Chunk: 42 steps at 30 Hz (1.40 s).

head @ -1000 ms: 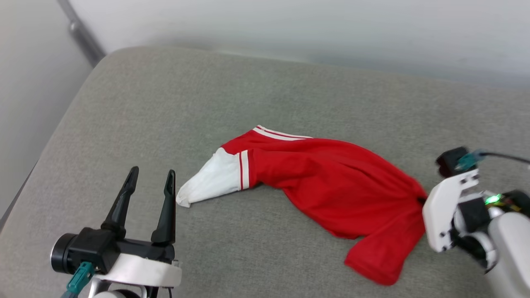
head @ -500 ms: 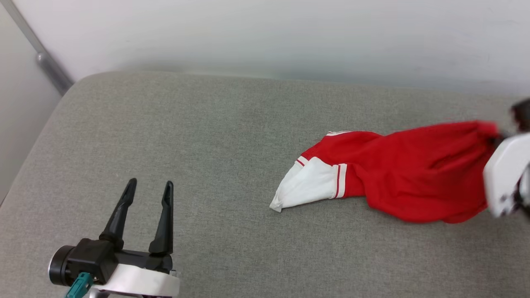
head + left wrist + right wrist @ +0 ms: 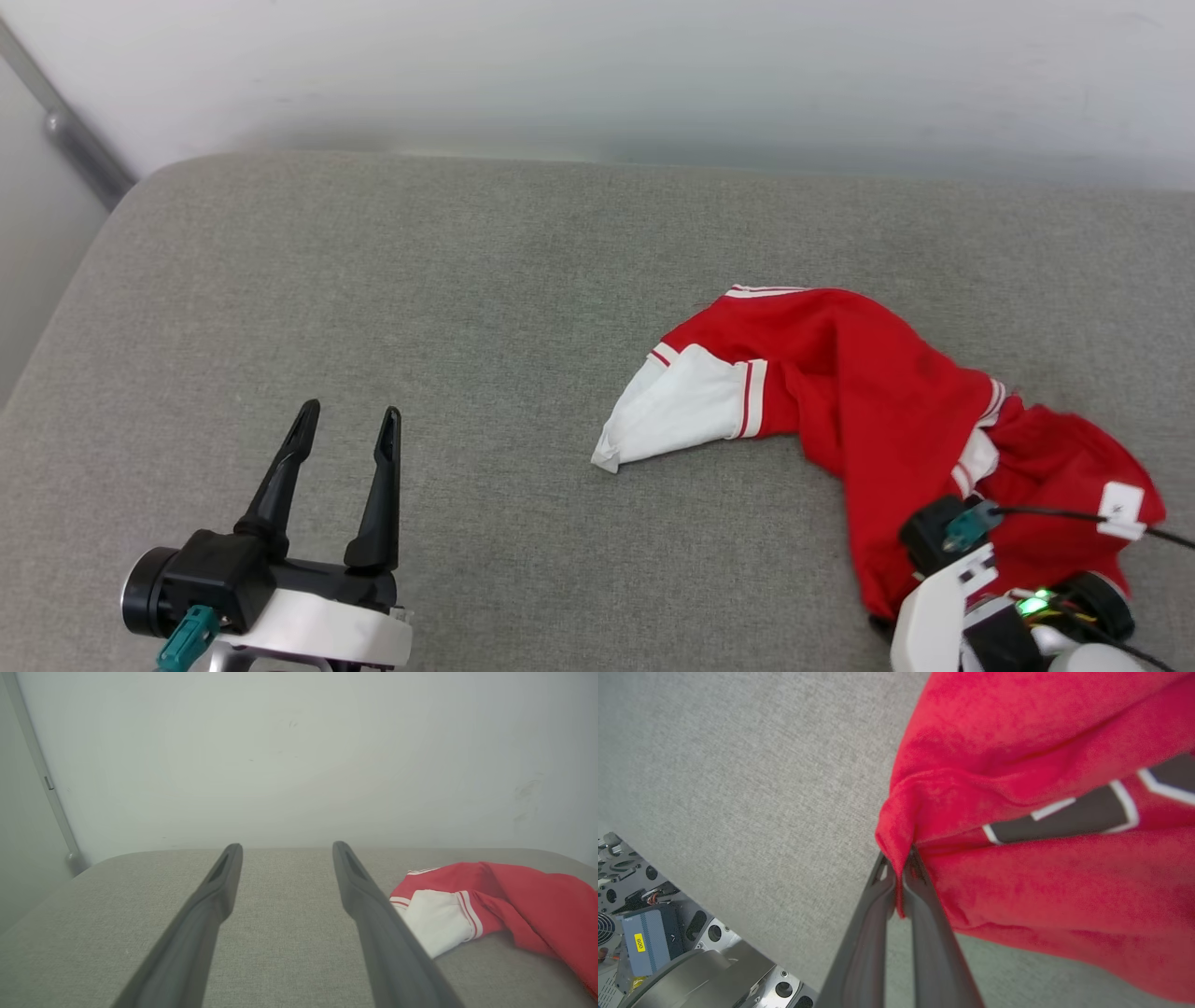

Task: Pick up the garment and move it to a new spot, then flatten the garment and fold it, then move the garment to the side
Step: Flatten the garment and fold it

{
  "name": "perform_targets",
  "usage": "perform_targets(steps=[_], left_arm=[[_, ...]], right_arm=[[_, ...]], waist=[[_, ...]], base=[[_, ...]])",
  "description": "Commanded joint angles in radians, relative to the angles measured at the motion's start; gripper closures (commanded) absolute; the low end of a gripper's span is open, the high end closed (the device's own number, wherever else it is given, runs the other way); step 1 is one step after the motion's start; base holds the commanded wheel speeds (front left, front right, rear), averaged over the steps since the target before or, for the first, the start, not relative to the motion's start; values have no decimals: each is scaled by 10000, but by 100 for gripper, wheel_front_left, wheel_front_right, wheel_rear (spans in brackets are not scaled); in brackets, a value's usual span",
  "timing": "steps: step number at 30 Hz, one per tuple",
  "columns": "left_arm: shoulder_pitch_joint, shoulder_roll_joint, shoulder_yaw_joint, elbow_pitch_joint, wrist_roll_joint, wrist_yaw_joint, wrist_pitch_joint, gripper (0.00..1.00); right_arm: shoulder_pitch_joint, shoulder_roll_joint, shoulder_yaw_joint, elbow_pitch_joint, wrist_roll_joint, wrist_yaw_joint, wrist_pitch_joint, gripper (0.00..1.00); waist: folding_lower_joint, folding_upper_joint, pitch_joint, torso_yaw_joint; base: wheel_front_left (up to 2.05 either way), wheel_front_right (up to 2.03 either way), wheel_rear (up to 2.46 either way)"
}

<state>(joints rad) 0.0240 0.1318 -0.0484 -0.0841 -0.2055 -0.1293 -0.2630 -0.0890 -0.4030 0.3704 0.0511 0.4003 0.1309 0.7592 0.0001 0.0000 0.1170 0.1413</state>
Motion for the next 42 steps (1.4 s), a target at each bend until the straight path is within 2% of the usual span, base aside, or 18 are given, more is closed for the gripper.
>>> perform_targets(steps=[1,4,5,6,14,20,25,29,33,39,42], left_arm=[[-96,4,1,47,8,-11,-26,0],[-75,1,-36,91,-16,-11,-26,0],[-68,5,-39,107,-11,-11,-26,0],[-61,10,-22,117,-6,-11,-26,0],[98,-23,149,-36,-71,-12,-26,0],[177,-75,65,-120,-271,-12,-26,0],[145,65,-450,104,-520,-12,-26,0],[-341,495,-1304,642,-774,-12,236,0],[-1518,1036,-2486,961,-1172,-10,1804,0],[-3700,1595,-4044,1432,-2295,-11,5500,0],[-4700,2005,-4611,1726,-2805,-11,6942,0]], right_arm=[[131,71,175,-94,98,-3,-56,100],[128,42,387,-12,-12,-3,-278,100],[65,98,336,31,-59,-3,-418,18],[0,168,301,43,-107,-3,-567,0],[-568,469,-894,-812,114,-3,-2095,0],[-475,907,-2299,-1549,-119,-3,-4386,0],[6,1568,-3241,-1683,-685,-3,-6448,0],[232,2106,-3848,-1723,-1115,-3,-7379,0],[329,2243,-4192,-1926,-1412,-3,-7572,0],[146,2295,-4410,-2210,-1609,-3,-7520,0],[54,2354,-4391,-2273,-1668,-3,-7557,0]], waist=[[-1,0,-18,-46],[-1,0,-73,-134],[-1,0,-97,-166],[-1,0,-127,-204],[-1,0,-467,-592],[-1,0,-602,-821],[-1,0,-462,-1044],[-1,0,-165,-1286],[-1,0,277,-1445],[-1,0,1040,-1713],[-1,0,1434,-1851]], base=[[0,0,0],[0,0,0],[0,0,0],[0,0,0],[0,0,0],[0,0,0],[0,0,0],[0,0,0],[0,0,0],[0,0,0],[0,0,0]])
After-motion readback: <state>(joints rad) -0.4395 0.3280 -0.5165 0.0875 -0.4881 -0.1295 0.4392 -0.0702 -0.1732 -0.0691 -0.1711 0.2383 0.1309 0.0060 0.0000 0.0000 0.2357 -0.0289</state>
